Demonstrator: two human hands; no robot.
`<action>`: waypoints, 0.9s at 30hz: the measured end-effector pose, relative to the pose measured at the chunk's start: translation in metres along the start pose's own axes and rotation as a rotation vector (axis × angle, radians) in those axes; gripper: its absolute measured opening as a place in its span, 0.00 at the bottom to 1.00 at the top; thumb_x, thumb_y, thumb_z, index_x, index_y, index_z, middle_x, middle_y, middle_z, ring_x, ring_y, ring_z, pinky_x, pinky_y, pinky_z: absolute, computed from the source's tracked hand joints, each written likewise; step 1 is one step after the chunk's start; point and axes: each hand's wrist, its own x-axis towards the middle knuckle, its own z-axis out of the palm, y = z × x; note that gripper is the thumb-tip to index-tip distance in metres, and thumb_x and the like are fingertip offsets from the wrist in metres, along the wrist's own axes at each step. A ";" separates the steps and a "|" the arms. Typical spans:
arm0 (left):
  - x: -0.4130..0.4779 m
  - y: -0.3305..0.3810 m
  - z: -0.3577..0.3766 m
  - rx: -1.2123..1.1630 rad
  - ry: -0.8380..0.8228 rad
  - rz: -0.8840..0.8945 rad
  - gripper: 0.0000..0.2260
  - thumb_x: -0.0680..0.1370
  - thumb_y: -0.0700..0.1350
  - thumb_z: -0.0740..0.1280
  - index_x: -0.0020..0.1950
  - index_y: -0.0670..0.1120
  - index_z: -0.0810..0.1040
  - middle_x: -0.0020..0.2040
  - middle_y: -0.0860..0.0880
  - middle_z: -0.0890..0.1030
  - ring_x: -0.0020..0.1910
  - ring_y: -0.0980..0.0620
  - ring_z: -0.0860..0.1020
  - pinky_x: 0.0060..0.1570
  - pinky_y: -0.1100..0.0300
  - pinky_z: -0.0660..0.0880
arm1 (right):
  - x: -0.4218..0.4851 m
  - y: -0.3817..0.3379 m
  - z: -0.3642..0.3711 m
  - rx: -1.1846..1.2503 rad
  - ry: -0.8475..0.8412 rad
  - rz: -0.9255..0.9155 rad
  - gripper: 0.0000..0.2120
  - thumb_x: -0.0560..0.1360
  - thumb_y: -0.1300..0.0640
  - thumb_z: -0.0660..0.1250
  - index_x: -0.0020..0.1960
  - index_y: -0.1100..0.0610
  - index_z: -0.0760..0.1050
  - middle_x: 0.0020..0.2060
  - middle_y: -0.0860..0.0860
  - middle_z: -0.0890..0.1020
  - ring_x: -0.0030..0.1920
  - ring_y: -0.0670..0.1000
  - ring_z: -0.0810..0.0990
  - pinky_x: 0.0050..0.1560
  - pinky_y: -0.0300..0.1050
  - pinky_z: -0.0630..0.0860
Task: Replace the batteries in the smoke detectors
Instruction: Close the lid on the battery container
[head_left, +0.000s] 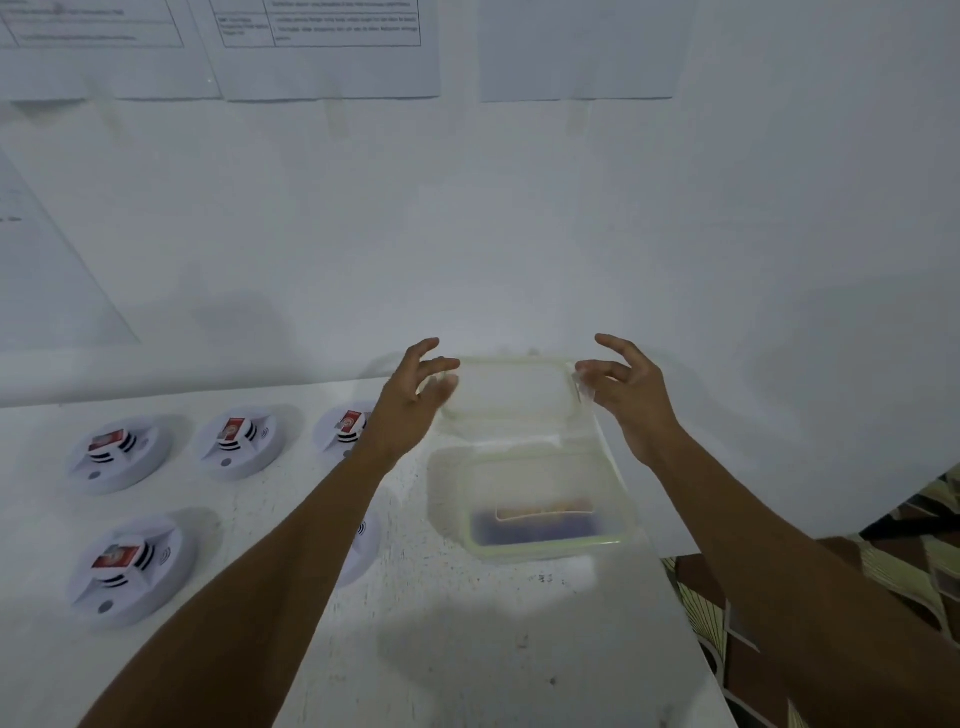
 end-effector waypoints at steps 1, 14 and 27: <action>0.001 -0.004 0.002 0.027 -0.016 0.006 0.24 0.79 0.45 0.67 0.73 0.47 0.64 0.63 0.61 0.77 0.63 0.67 0.72 0.69 0.59 0.68 | 0.002 0.004 0.000 -0.048 0.013 -0.004 0.23 0.73 0.63 0.73 0.65 0.50 0.75 0.50 0.54 0.85 0.55 0.55 0.83 0.58 0.48 0.79; 0.005 -0.018 0.018 0.172 0.143 -0.016 0.30 0.72 0.44 0.75 0.72 0.44 0.68 0.69 0.48 0.72 0.65 0.57 0.70 0.51 0.78 0.69 | 0.018 0.019 0.003 -0.268 0.129 -0.071 0.15 0.73 0.69 0.71 0.54 0.52 0.81 0.49 0.51 0.84 0.50 0.51 0.84 0.56 0.47 0.80; 0.000 -0.013 0.022 0.163 0.233 -0.107 0.22 0.70 0.51 0.77 0.62 0.49 0.76 0.60 0.52 0.76 0.48 0.56 0.78 0.44 0.69 0.74 | 0.017 0.023 0.005 -0.186 0.118 -0.005 0.12 0.73 0.67 0.72 0.52 0.54 0.82 0.56 0.52 0.81 0.51 0.55 0.82 0.46 0.51 0.83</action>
